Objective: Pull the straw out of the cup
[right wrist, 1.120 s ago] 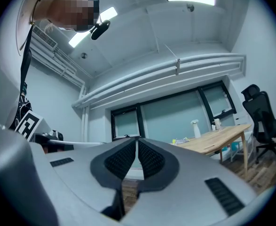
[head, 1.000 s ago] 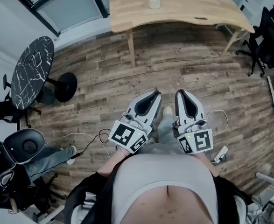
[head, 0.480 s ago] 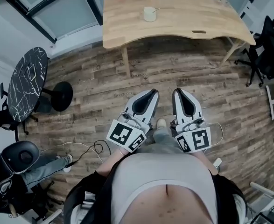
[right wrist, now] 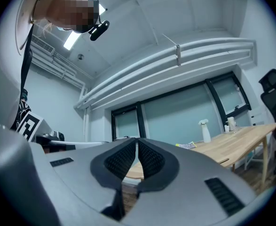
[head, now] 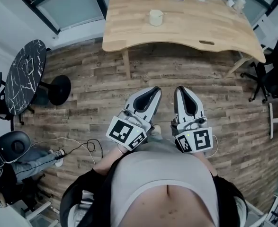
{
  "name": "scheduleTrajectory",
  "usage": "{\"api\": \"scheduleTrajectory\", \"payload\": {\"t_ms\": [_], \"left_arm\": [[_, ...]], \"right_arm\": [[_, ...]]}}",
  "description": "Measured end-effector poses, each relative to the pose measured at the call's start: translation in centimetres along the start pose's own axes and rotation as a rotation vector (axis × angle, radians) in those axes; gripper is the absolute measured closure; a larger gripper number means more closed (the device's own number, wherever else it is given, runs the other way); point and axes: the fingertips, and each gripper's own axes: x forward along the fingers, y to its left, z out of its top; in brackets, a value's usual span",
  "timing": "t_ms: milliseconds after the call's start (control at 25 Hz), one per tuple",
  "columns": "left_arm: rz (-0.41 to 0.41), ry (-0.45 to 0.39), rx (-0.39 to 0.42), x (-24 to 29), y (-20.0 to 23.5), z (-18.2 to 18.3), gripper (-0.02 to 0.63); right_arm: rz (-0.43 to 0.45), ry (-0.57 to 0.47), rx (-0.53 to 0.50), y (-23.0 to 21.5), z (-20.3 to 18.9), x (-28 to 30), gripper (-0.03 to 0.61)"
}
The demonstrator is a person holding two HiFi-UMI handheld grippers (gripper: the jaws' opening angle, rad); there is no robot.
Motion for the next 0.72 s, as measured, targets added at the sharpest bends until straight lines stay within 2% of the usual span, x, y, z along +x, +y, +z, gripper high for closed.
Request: {"api": "scheduleTrajectory", "payload": {"t_ms": [320, 720], "left_arm": [[0.038, 0.006, 0.007, 3.0, 1.0, -0.4, 0.589], [0.025, -0.002, 0.010, 4.1, 1.5, 0.4, 0.592]], "right_arm": [[0.033, 0.010, 0.001, -2.6, 0.1, 2.2, 0.541], [0.046, 0.018, 0.015, -2.8, -0.1, 3.5, 0.541]]}}
